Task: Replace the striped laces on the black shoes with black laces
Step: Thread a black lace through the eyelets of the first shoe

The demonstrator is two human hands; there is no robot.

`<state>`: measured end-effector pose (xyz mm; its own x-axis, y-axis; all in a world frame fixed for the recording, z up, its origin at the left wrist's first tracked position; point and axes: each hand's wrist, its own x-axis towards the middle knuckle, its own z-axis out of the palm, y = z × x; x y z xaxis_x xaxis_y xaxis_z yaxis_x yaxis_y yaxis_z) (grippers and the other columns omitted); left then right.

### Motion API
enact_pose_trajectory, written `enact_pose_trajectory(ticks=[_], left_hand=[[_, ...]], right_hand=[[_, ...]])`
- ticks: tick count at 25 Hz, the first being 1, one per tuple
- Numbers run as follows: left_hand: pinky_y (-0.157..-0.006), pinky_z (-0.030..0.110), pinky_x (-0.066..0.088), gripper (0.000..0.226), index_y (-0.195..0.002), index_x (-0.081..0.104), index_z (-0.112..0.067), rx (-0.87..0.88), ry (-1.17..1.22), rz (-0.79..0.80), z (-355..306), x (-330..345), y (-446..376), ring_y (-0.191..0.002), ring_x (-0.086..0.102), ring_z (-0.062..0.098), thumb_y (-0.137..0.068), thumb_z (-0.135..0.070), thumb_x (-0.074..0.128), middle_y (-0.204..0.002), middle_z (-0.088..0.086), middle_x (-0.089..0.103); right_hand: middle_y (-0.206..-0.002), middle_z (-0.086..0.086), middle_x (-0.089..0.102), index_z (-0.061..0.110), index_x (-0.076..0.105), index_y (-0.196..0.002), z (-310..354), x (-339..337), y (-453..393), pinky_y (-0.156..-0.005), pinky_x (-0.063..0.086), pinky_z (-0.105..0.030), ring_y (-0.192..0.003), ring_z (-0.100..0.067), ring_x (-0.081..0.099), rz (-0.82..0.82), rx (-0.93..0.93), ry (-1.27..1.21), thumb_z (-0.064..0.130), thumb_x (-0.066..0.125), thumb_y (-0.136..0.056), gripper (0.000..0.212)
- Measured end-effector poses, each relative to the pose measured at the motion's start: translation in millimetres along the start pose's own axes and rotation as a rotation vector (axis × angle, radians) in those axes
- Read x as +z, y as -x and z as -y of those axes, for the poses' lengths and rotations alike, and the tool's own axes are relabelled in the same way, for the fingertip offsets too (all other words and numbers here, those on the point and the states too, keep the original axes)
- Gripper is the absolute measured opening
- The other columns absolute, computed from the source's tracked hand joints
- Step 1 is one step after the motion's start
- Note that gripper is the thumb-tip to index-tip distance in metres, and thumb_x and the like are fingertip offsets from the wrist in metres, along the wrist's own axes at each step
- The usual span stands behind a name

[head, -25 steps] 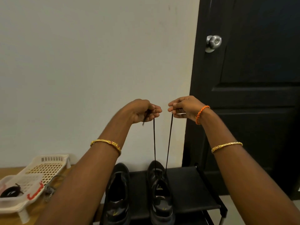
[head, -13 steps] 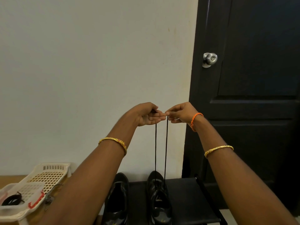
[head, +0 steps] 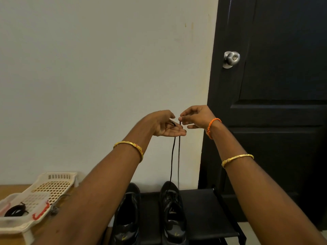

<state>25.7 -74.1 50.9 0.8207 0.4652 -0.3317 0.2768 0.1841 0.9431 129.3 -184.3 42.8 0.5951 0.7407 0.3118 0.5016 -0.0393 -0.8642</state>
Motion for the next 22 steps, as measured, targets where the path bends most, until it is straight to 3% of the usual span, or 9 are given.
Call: enact_pose_trajectory(ticks=[3, 7, 9, 11, 14, 18, 22], left_hand=[[-0.054, 0.033, 0.06, 0.054, -0.091, 0.06, 0.015, -0.086, 0.083, 0.086, 12, 5, -6, -0.066, 0.072, 0.032, -0.102, -0.032, 0.035, -0.083, 0.026, 0.071], [-0.051, 0.031, 0.059, 0.049, -0.073, 0.066, 0.013, -0.052, 0.221, 0.092, 16, 3, -14, -0.063, 0.072, 0.029, -0.101, -0.015, 0.037, -0.079, 0.023, 0.071], [-0.048, 0.032, 0.057, 0.036, -0.08, 0.064, 0.01, -0.046, 0.214, 0.083, 15, 1, -13, -0.063, 0.072, 0.029, -0.099, -0.009, 0.04, -0.077, 0.022, 0.071], [-0.045, 0.031, 0.056, 0.028, -0.084, 0.061, 0.006, -0.038, 0.146, 0.055, 12, -1, -13, -0.058, 0.071, 0.025, -0.098, -0.006, 0.039, -0.07, 0.019, 0.071], [-0.048, 0.027, 0.056, 0.029, -0.088, 0.06, 0.001, -0.05, 0.035, 0.075, 10, -3, -14, -0.061, 0.071, 0.018, -0.1, -0.009, 0.036, -0.071, 0.013, 0.072], [-0.046, 0.017, 0.048, 0.031, -0.102, 0.065, -0.005, -0.007, -0.206, 0.163, 12, -13, -12, -0.05, 0.059, 0.002, -0.102, -0.014, 0.035, -0.063, -0.008, 0.064], [-0.043, 0.014, 0.035, 0.035, -0.098, 0.064, -0.008, 0.087, -0.298, 0.234, 17, -22, -12, -0.042, 0.037, 0.003, -0.103, -0.024, 0.033, -0.053, -0.01, 0.042]], right_hand=[[-0.087, -0.006, 0.068, 0.009, 0.066, -0.09, 1, 6, 2, -0.063, 0.054, -0.02, -0.078, -0.013, 0.067, 0.015, -0.04, 0.007, 0.009, 0.073, -0.08, 0.012], [-0.088, -0.008, 0.069, 0.011, 0.065, -0.094, 3, 8, 7, -0.073, 0.056, -0.028, -0.082, -0.019, 0.068, 0.02, -0.113, 0.145, 0.008, 0.071, -0.081, 0.015], [-0.095, -0.008, 0.07, 0.013, 0.065, -0.1, 3, 4, 12, -0.077, 0.056, -0.028, -0.089, -0.02, 0.067, 0.123, -0.13, 0.194, 0.004, 0.066, -0.084, 0.018], [-0.1, -0.005, 0.068, 0.013, 0.066, -0.103, 0, 5, 15, -0.075, 0.052, -0.02, -0.094, -0.017, 0.065, 0.201, -0.193, 0.35, 0.004, 0.066, -0.083, 0.021], [-0.094, -0.005, 0.069, 0.01, 0.07, -0.101, -2, 10, 15, -0.072, 0.048, -0.016, -0.089, -0.015, 0.063, 0.074, -0.284, 0.48, 0.011, 0.068, -0.085, 0.016], [-0.089, -0.005, 0.069, 0.007, 0.072, -0.095, -2, 1, 6, -0.066, 0.054, -0.013, -0.078, -0.013, 0.069, 0.008, -0.24, 0.171, 0.006, 0.068, -0.084, 0.012], [-0.086, -0.007, 0.067, 0.007, 0.069, -0.09, -7, 2, -5, -0.064, 0.057, -0.019, -0.073, -0.014, 0.07, -0.035, -0.212, -0.004, 0.003, 0.067, -0.083, 0.008]])
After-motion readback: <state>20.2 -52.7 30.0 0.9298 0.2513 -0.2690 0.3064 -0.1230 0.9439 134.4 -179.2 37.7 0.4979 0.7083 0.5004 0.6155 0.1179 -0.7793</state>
